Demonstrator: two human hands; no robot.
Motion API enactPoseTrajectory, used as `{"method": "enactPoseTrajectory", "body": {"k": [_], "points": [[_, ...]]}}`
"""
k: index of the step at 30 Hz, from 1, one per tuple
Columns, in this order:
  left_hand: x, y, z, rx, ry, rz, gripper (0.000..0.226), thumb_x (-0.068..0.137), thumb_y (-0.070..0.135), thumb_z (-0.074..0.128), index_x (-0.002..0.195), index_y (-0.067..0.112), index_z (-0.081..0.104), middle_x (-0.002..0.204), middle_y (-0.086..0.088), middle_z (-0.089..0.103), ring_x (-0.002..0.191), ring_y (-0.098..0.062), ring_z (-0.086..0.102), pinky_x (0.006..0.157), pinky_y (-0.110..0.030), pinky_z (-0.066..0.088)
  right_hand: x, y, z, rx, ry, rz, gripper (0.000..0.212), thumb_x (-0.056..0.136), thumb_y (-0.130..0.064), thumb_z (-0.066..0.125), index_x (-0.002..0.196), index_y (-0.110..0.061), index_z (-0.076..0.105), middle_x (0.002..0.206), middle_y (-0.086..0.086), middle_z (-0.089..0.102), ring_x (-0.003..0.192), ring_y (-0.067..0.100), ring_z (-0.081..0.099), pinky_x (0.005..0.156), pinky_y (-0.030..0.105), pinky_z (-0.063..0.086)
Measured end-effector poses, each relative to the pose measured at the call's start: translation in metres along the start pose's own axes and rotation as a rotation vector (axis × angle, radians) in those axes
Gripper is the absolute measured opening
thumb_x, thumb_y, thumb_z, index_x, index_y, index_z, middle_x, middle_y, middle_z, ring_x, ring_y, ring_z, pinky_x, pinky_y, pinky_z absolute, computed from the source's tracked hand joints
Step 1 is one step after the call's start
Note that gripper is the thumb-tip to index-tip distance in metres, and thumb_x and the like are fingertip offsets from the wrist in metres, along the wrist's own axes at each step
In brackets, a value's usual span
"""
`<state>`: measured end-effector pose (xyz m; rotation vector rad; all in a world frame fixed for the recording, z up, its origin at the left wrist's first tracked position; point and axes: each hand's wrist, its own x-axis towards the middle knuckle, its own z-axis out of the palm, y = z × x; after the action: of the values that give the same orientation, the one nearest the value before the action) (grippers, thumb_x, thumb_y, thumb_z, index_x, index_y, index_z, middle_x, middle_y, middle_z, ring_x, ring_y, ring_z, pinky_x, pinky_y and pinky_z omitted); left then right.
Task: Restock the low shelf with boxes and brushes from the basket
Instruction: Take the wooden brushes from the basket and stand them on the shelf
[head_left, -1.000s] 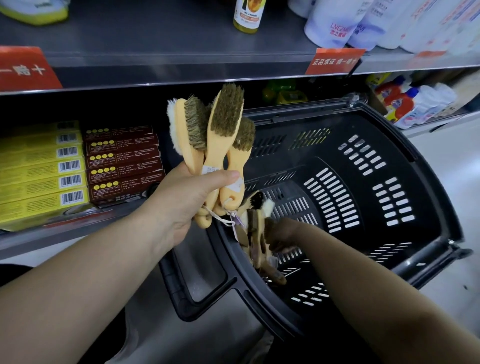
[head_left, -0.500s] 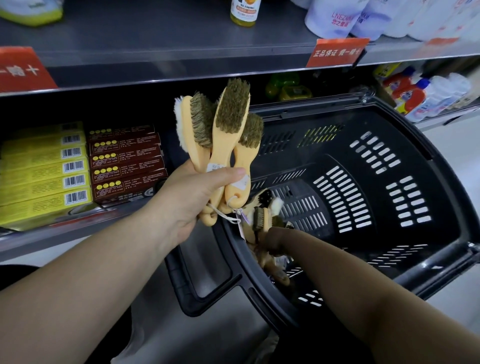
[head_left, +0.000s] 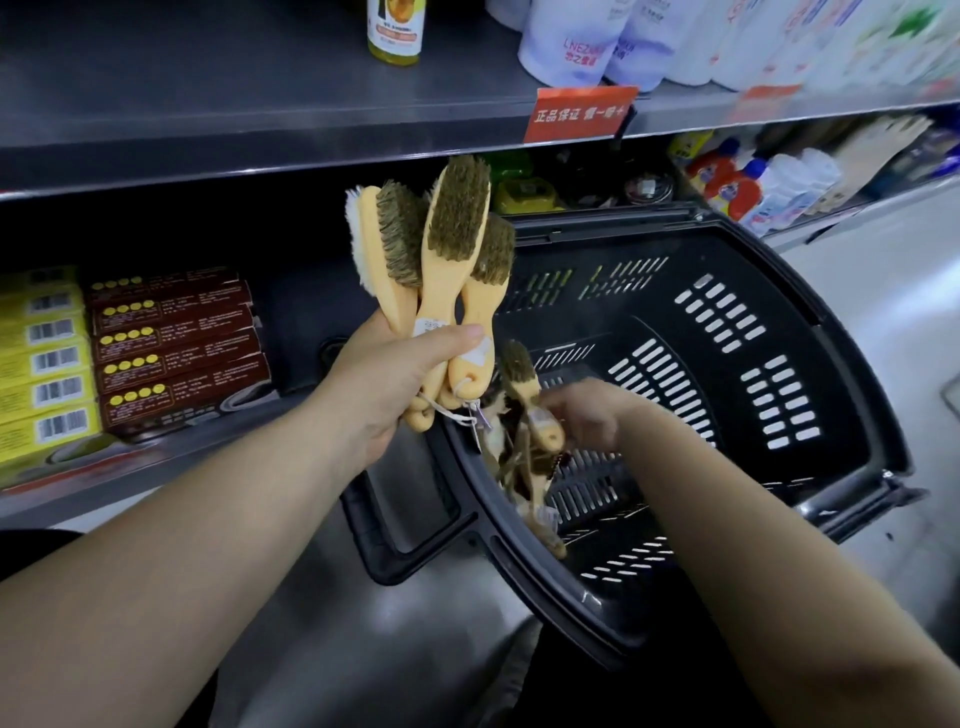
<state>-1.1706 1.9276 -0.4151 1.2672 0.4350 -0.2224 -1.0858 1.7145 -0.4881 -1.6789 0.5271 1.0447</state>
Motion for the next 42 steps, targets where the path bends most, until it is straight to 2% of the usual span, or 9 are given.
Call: {"method": "enactPoseTrajectory", "body": {"k": [2, 7, 12, 18, 23, 27, 30, 38, 42], "points": [[0.003, -0.002, 0.007, -0.038, -0.018, -0.011, 0.018, 0.076, 0.023, 0.074, 0.089, 0.024, 0.062, 0.056, 0.004, 0.063, 0.038, -0.008, 0.048, 0.036, -0.015, 0.028, -0.025, -0.016, -0.003, 0.263, -0.019, -0.049, 0.012, 0.091, -0.009, 0.044, 0.093, -0.002, 0.054, 0.064, 0.006, 0.057, 0.046, 0.013, 0.057, 0.046, 0.023, 0.051], [0.002, -0.003, 0.017, -0.221, -0.01, -0.085, 0.021, 0.076, 0.02, 0.074, 0.093, 0.02, 0.062, 0.057, 0.004, 0.061, 0.042, -0.009, 0.048, 0.039, -0.017, 0.027, -0.1, -0.043, 0.017, 0.559, -0.206, -0.306, 0.025, 0.091, -0.014, 0.032, 0.101, -0.005, 0.053, 0.059, 0.0, 0.051, 0.045, 0.009, 0.047, 0.061, 0.025, 0.055], [-0.009, 0.002, 0.012, -0.282, -0.01, -0.098, 0.034, 0.074, 0.02, 0.075, 0.105, 0.015, 0.061, 0.061, -0.001, 0.063, 0.046, -0.014, 0.051, 0.043, -0.021, 0.029, -0.156, -0.05, 0.065, 0.556, -0.207, -0.495, 0.021, 0.092, -0.006, 0.04, 0.104, -0.001, 0.056, 0.073, 0.005, 0.059, 0.059, 0.012, 0.056, 0.06, 0.024, 0.053], [-0.032, 0.016, -0.036, -0.352, -0.048, 0.005, 0.056, 0.064, 0.025, 0.074, 0.117, 0.011, 0.064, 0.089, -0.007, 0.072, 0.061, -0.013, 0.066, 0.048, -0.022, 0.047, -0.165, -0.051, 0.132, 0.553, -0.306, -0.539, 0.027, 0.091, 0.007, 0.035, 0.108, 0.003, 0.057, 0.091, 0.012, 0.061, 0.07, 0.017, 0.063, 0.06, 0.024, 0.056], [-0.052, 0.006, -0.104, -0.256, 0.127, -0.016, 0.05, 0.067, 0.022, 0.073, 0.115, 0.014, 0.063, 0.073, -0.002, 0.07, 0.049, -0.01, 0.062, 0.036, -0.017, 0.038, -0.139, -0.039, 0.195, 0.625, -0.317, -0.419, 0.02, 0.094, 0.0, 0.044, 0.105, 0.008, 0.058, 0.087, 0.016, 0.069, 0.062, 0.019, 0.065, 0.053, 0.025, 0.055], [-0.055, -0.016, -0.159, -0.081, 0.387, -0.108, 0.042, 0.073, 0.017, 0.077, 0.111, 0.01, 0.061, 0.072, -0.009, 0.064, 0.047, -0.018, 0.055, 0.036, -0.019, 0.034, -0.097, -0.029, 0.246, 0.653, -0.205, -0.253, 0.017, 0.098, -0.012, 0.041, 0.1, -0.003, 0.055, 0.063, 0.008, 0.066, 0.044, 0.012, 0.056, 0.039, 0.018, 0.044], [-0.052, -0.025, -0.188, -0.083, 0.486, -0.135, 0.022, 0.075, 0.012, 0.074, 0.093, 0.011, 0.062, 0.051, -0.009, 0.06, 0.036, -0.02, 0.05, 0.039, -0.02, 0.033, -0.057, -0.023, 0.271, 0.66, -0.038, -0.178, 0.018, 0.095, -0.013, 0.042, 0.087, -0.008, 0.058, 0.053, 0.001, 0.061, 0.039, 0.009, 0.049, 0.037, 0.017, 0.038], [-0.046, -0.026, -0.203, -0.099, 0.502, -0.154, 0.019, 0.076, 0.013, 0.072, 0.091, 0.014, 0.06, 0.04, -0.007, 0.053, 0.03, -0.017, 0.045, 0.035, -0.013, 0.028, 0.04, 0.003, 0.283, 0.344, 0.244, -0.064, 0.021, 0.095, -0.022, 0.045, 0.091, -0.012, 0.063, 0.059, -0.002, 0.061, 0.055, 0.012, 0.05, 0.054, 0.026, 0.042], [-0.041, -0.027, -0.203, -0.079, 0.501, -0.147, 0.014, 0.076, 0.01, 0.071, 0.082, 0.014, 0.059, 0.037, -0.002, 0.051, 0.026, -0.013, 0.039, 0.035, -0.013, 0.025, 0.075, -0.002, 0.279, 0.237, 0.322, -0.152, 0.013, 0.095, -0.028, 0.052, 0.09, -0.017, 0.057, 0.066, 0.0, 0.057, 0.058, 0.014, 0.051, 0.055, 0.028, 0.042]]}}
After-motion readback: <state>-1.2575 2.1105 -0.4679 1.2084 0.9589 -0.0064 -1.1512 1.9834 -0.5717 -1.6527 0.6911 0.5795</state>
